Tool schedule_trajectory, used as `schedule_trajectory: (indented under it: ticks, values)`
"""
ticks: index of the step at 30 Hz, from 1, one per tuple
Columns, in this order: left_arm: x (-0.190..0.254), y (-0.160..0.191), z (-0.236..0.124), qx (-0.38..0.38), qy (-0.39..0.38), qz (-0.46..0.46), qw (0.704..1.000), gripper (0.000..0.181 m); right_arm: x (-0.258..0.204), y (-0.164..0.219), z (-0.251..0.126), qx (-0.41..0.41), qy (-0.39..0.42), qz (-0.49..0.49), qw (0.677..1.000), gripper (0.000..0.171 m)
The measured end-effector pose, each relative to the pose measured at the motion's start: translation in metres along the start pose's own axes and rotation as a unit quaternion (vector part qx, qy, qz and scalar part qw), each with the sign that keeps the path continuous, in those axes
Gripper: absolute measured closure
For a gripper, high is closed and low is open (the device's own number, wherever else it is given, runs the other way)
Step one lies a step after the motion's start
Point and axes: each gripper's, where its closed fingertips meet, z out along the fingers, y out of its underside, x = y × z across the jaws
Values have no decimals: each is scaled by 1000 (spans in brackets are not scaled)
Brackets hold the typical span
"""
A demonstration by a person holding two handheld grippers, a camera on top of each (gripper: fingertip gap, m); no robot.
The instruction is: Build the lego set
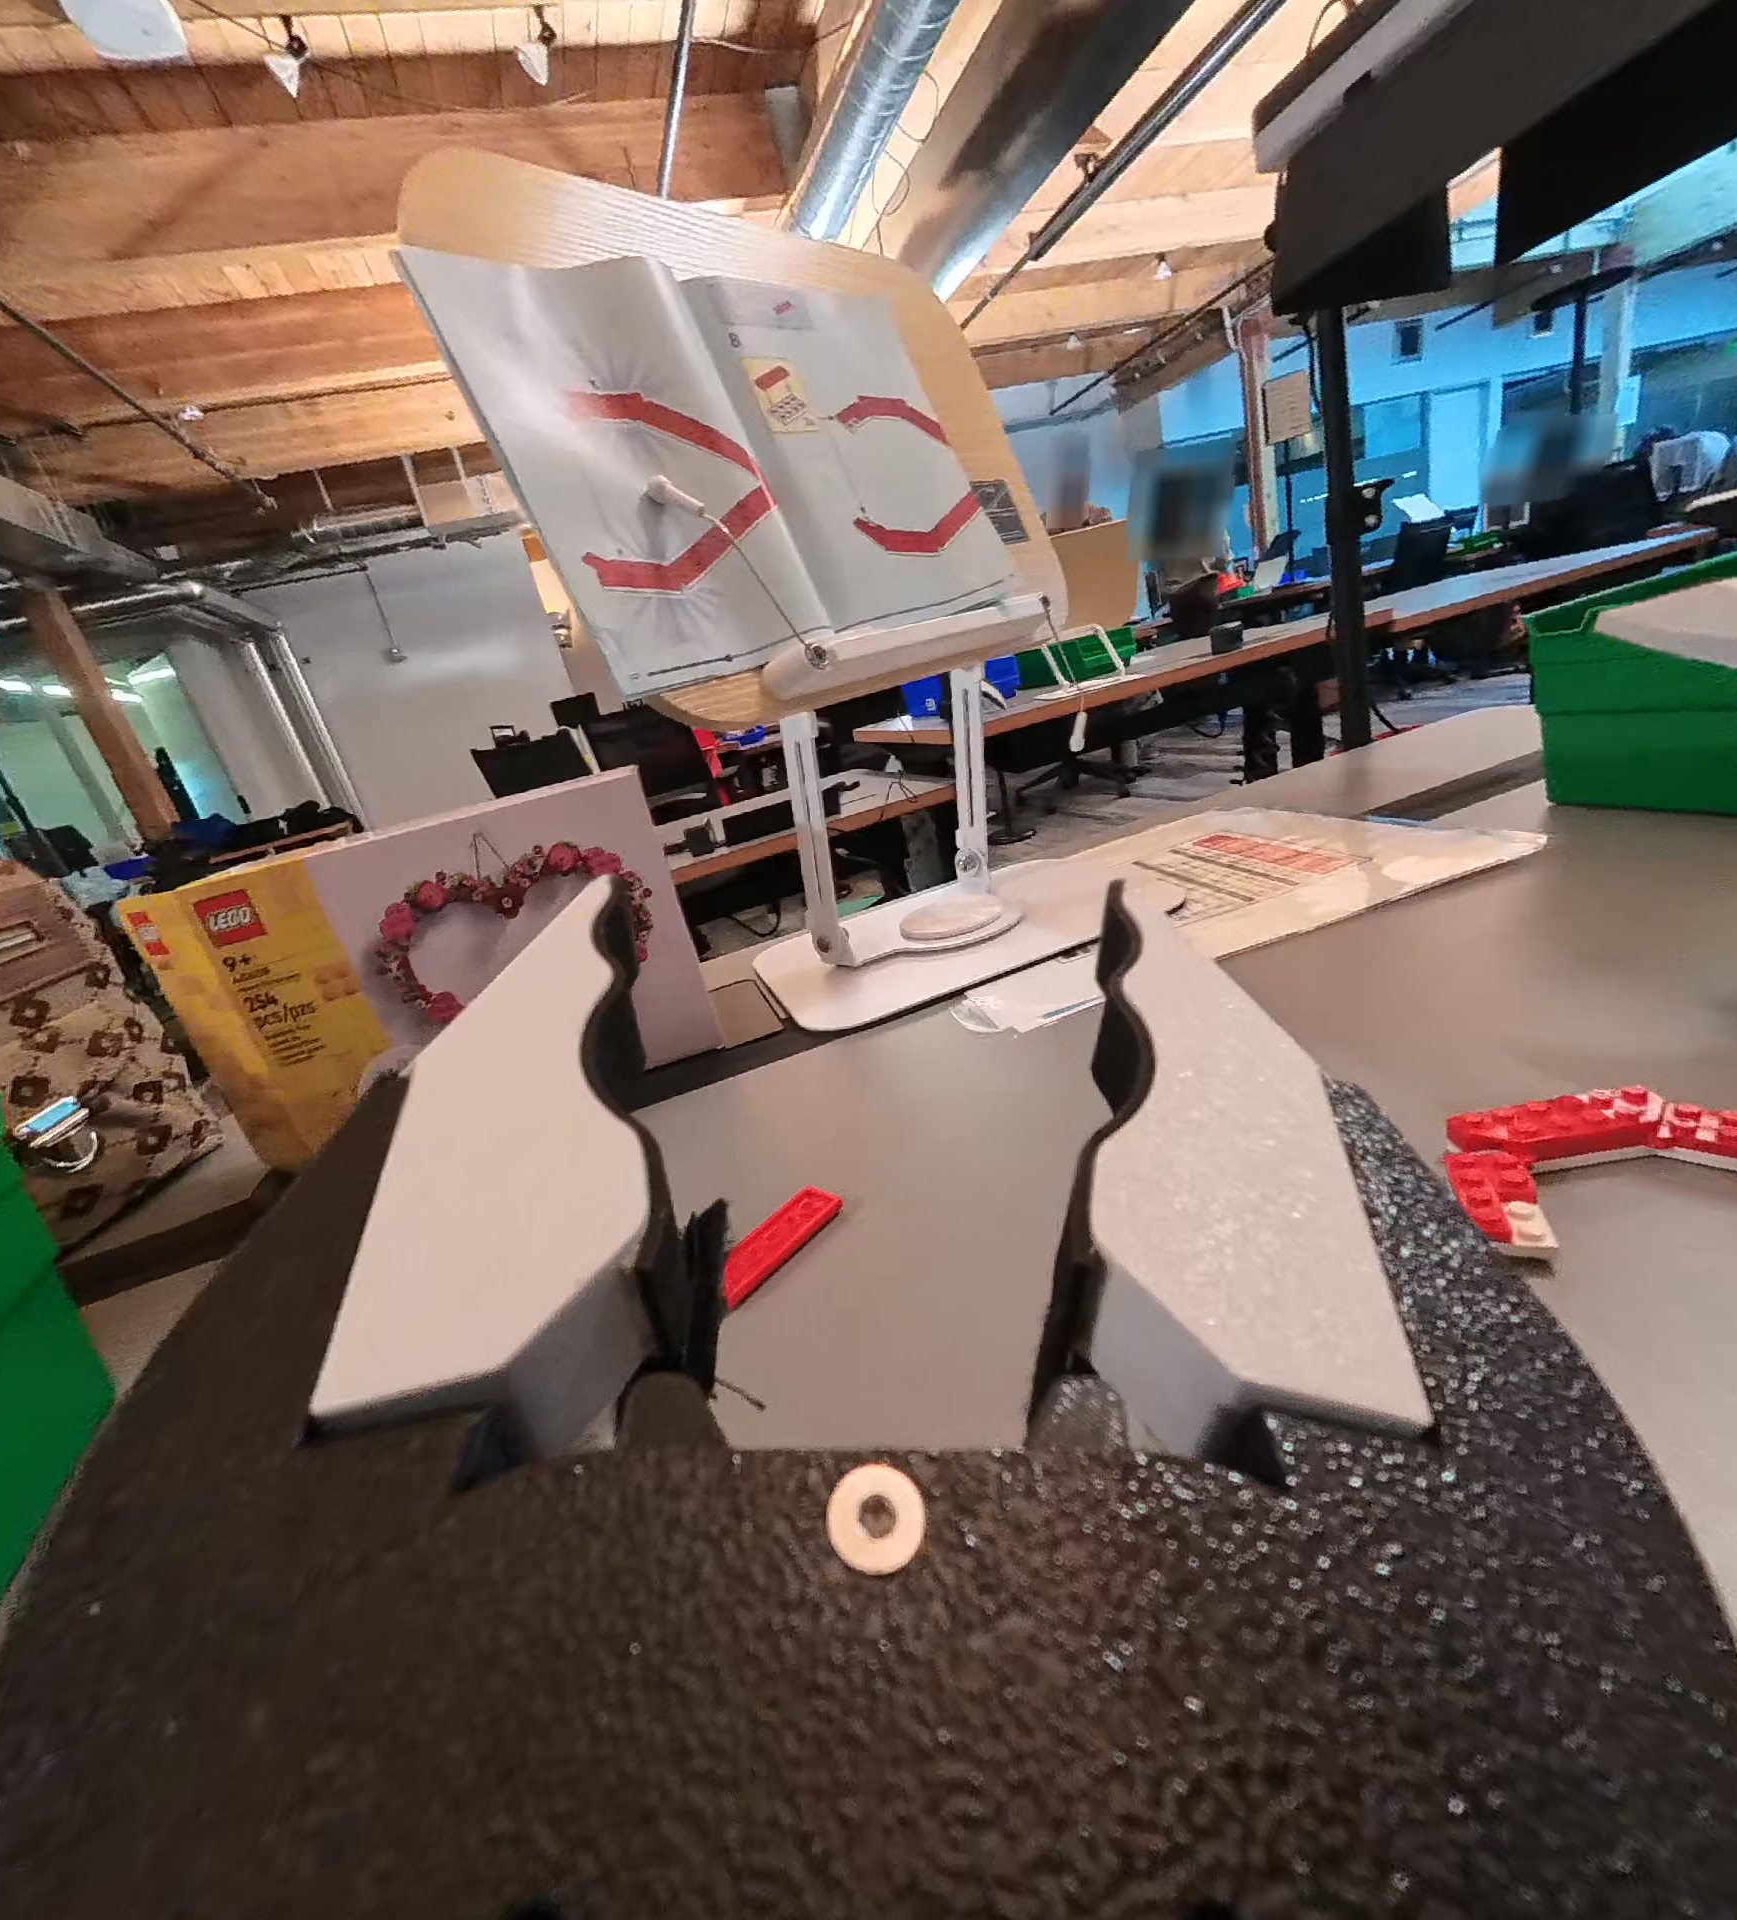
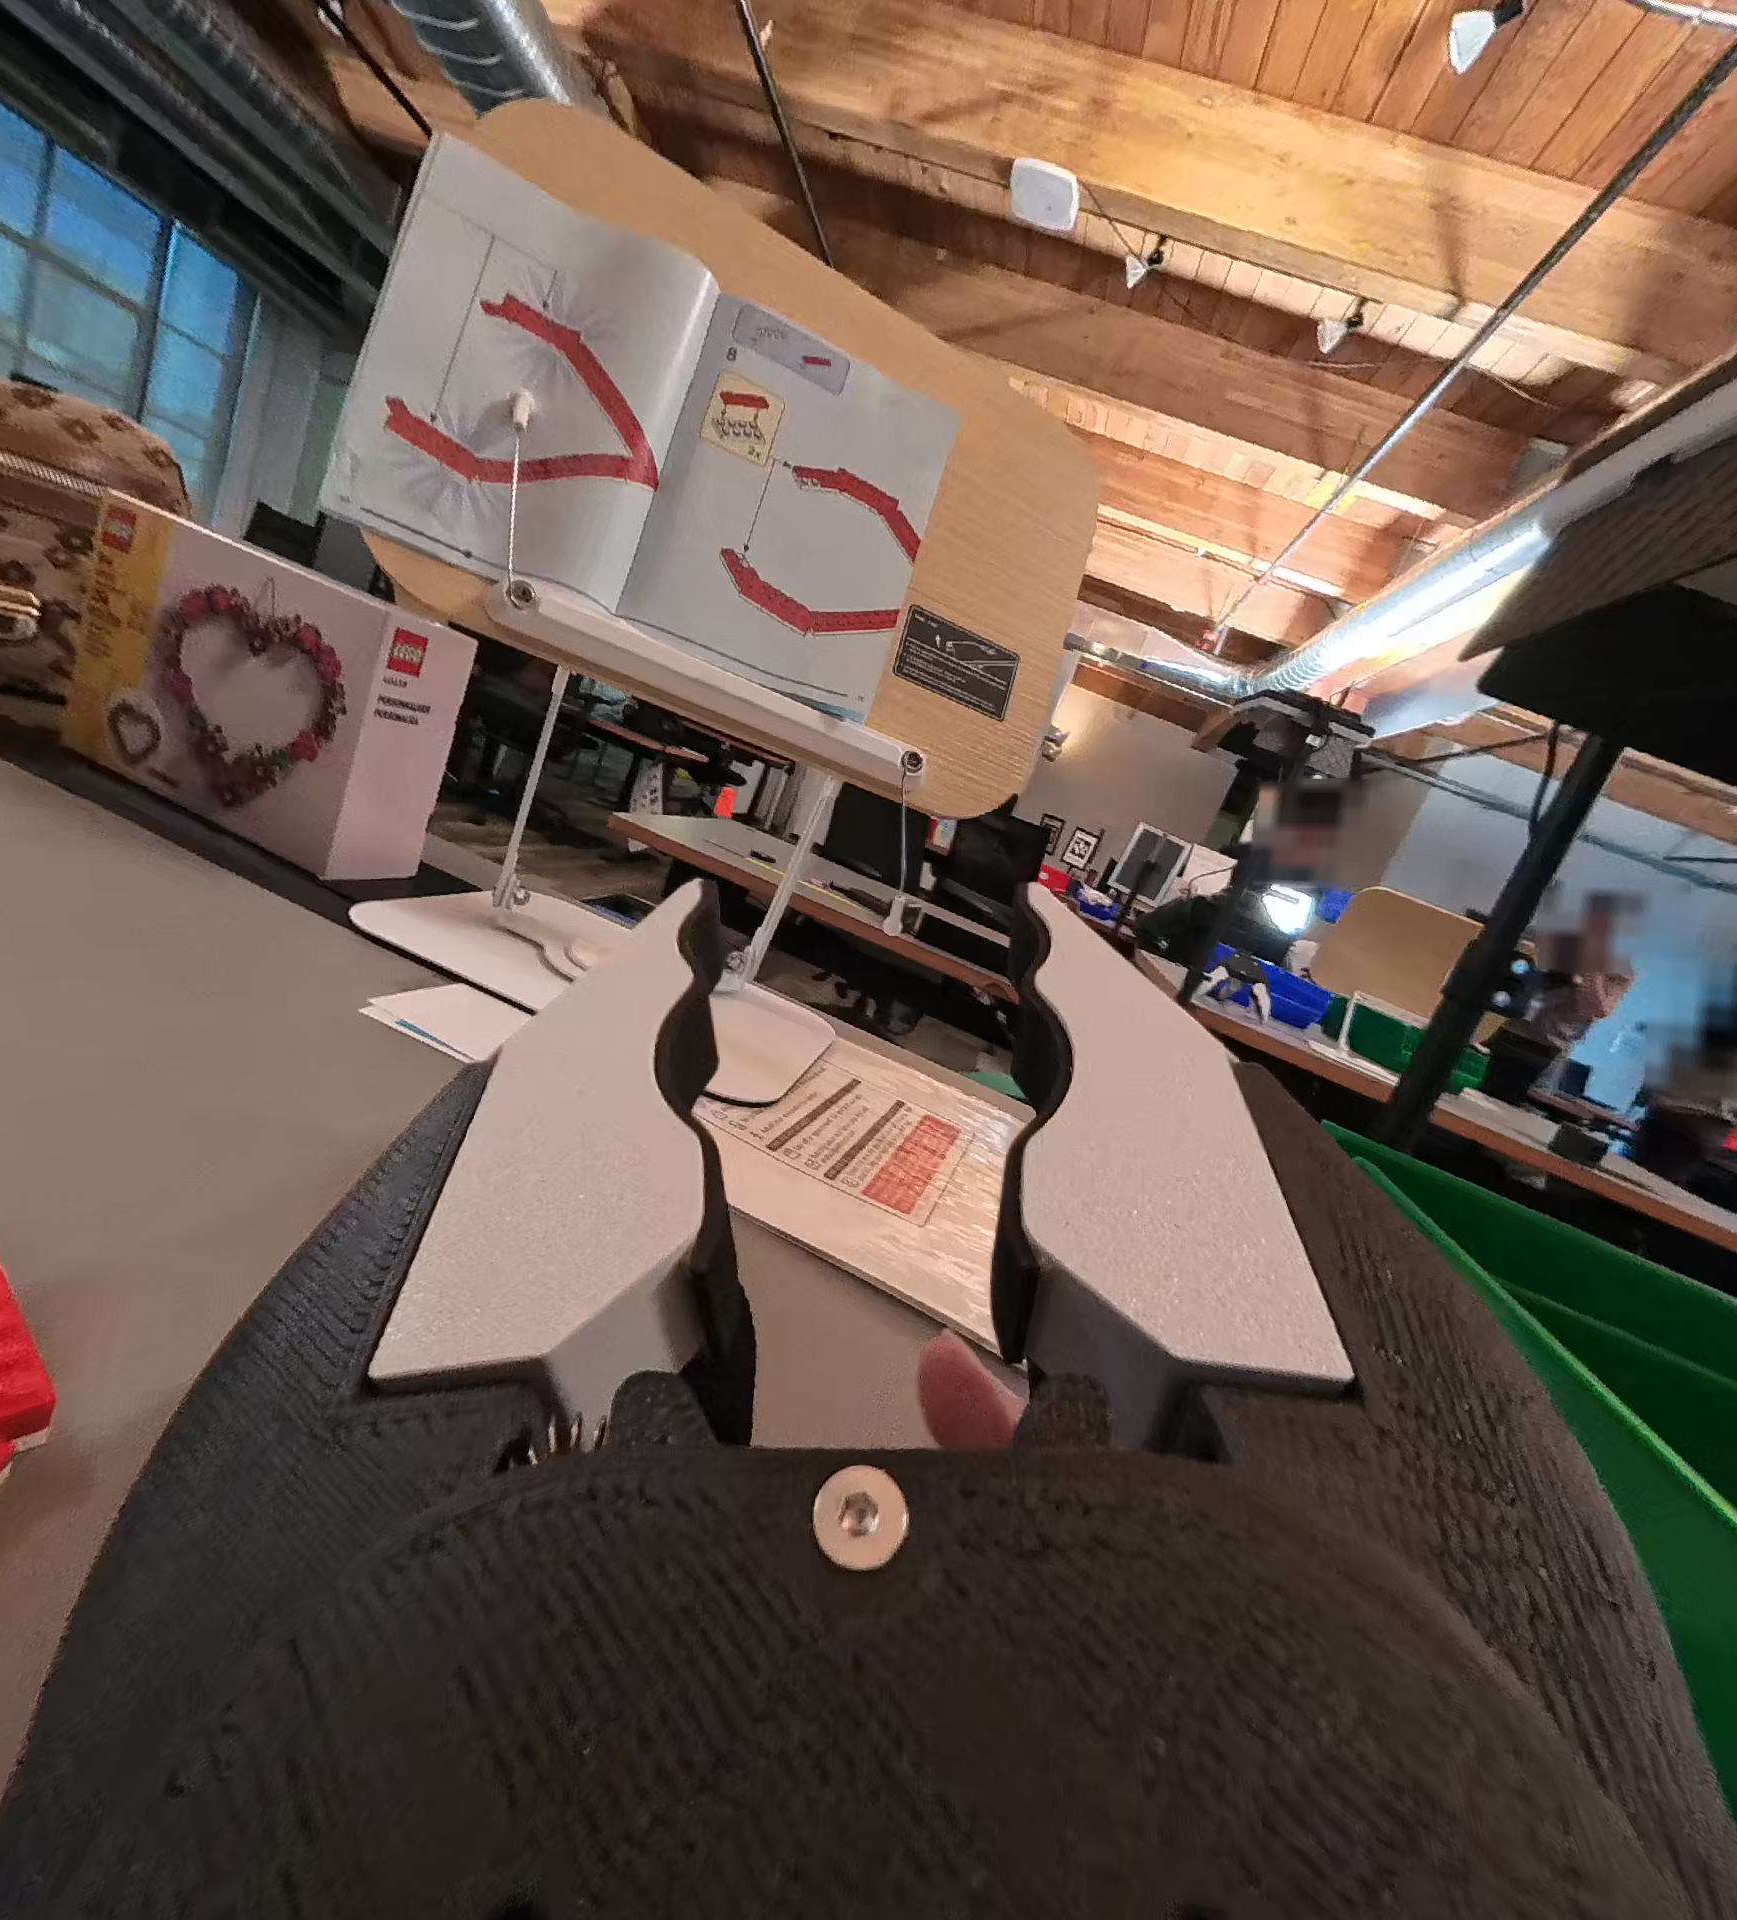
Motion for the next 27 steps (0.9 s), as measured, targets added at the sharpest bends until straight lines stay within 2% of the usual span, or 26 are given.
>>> schedule_trajectory:
  ticks: [7, 18, 27]
  values:
    - [10, 1, 3, -6, 5, 35, 999, 96, -12, -1, 2, 6, -31, 11, 999, 116]
    - [0, -1, 0, 1, -11, 5, 1000, 99, -13, 1, 1, 3, -39, 29, 999, 117]
    - [-4, -11, -3, 25, -38, 16, 999, 108, -43, -11, -2, -6, -92, 10, 996, 122]
